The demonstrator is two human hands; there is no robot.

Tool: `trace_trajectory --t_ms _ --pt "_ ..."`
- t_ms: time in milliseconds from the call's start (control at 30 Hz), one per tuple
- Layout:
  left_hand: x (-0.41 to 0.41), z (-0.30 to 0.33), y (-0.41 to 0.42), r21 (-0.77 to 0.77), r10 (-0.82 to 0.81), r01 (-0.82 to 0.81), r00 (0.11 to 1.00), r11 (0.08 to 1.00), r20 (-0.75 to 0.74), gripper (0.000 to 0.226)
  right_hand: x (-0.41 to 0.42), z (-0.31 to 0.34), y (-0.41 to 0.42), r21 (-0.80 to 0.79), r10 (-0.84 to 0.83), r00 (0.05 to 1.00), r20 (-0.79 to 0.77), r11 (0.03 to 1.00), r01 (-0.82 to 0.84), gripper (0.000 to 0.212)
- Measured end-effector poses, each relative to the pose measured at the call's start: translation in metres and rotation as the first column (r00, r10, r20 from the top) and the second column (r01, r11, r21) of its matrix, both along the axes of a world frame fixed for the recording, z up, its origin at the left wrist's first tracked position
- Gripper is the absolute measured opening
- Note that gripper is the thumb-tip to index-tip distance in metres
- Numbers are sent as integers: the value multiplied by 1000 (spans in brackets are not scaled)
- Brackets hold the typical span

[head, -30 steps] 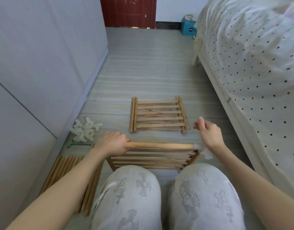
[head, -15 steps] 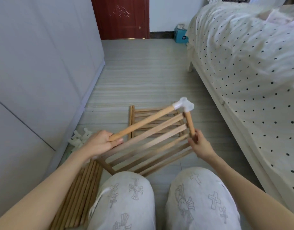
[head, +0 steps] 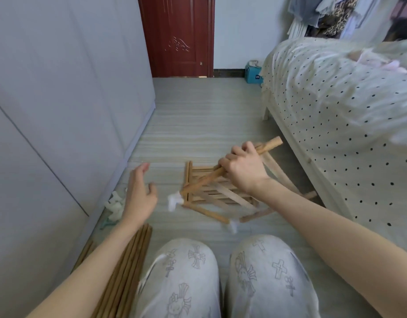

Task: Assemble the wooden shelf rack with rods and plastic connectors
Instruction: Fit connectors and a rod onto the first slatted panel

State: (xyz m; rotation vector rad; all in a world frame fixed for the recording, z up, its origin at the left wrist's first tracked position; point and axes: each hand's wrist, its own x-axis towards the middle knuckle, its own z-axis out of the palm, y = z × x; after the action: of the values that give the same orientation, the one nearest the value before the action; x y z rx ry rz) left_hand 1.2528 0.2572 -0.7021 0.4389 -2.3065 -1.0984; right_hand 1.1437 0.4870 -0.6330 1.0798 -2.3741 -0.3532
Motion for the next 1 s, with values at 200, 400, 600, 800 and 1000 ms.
trace_trajectory --t_ms 200,400,600,800,1000 --pt "-16 19 55 -147 -409 462 866 874 288 45 14 19 -19 50 248 957 -148 969 -243 8" --pt "-14 13 56 -169 -231 262 956 950 182 22 19 11 12 -332 259 960 -103 901 -279 11" --pt "11 -9 29 174 -289 266 949 948 123 20 23 -17 34 -465 165 985 50 877 -123 39" --pt "8 -14 14 360 -309 249 944 899 119 21 -12 -8 10 -382 97 833 545 913 144 37" --pt "-3 -36 5 308 -243 160 936 938 253 46 -21 -44 -14 -324 161 802 575 945 42 36"
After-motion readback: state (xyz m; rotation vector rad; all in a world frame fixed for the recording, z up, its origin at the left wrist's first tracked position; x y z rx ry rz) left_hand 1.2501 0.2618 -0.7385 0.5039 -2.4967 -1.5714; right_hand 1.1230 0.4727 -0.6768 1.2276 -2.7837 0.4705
